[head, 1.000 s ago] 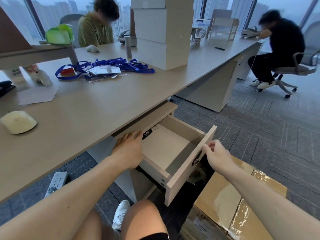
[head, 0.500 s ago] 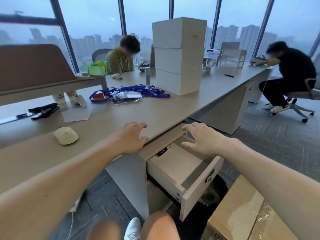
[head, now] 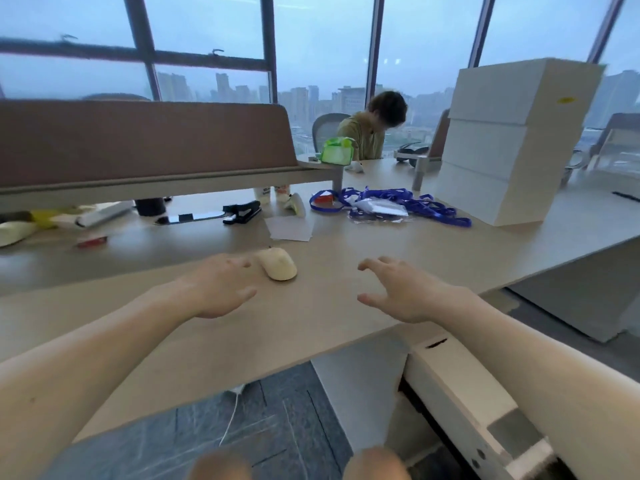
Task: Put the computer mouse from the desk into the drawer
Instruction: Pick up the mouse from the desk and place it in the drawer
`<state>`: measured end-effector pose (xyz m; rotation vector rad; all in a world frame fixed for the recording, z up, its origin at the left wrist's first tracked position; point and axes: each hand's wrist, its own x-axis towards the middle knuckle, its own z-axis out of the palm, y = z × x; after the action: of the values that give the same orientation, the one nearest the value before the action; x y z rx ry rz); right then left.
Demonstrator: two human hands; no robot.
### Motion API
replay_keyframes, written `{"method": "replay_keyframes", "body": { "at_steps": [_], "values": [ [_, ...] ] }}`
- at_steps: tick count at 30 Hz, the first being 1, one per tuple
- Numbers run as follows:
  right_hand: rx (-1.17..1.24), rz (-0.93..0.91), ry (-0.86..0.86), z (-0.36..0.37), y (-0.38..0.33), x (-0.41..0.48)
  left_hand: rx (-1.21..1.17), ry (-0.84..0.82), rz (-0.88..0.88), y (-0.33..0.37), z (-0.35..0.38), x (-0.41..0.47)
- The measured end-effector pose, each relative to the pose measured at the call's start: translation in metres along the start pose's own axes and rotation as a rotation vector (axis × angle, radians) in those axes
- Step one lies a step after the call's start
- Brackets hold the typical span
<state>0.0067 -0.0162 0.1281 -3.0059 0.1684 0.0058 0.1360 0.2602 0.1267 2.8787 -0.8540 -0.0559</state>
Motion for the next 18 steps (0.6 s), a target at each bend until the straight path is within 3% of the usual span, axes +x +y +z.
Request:
{"method": "replay_keyframes", "body": {
  "at_steps": [8, 12, 18],
  "values": [
    [0.063, -0.074, -0.077, 0.051, -0.063, 0.075, 0.069, -0.044, -0.207, -0.111, 0.025, -0.02],
    [0.055, -0.109, -0.017, 0.073, -0.066, 0.086, 0.083, -0.075, -0.2, -0.119, 0.045, -0.016],
    [0.149, -0.03, 0.166, 0.081, -0.065, 0.106, 0.057, 0.056, -0.244, -0.106, 0.074, -0.005]
  ]
}}
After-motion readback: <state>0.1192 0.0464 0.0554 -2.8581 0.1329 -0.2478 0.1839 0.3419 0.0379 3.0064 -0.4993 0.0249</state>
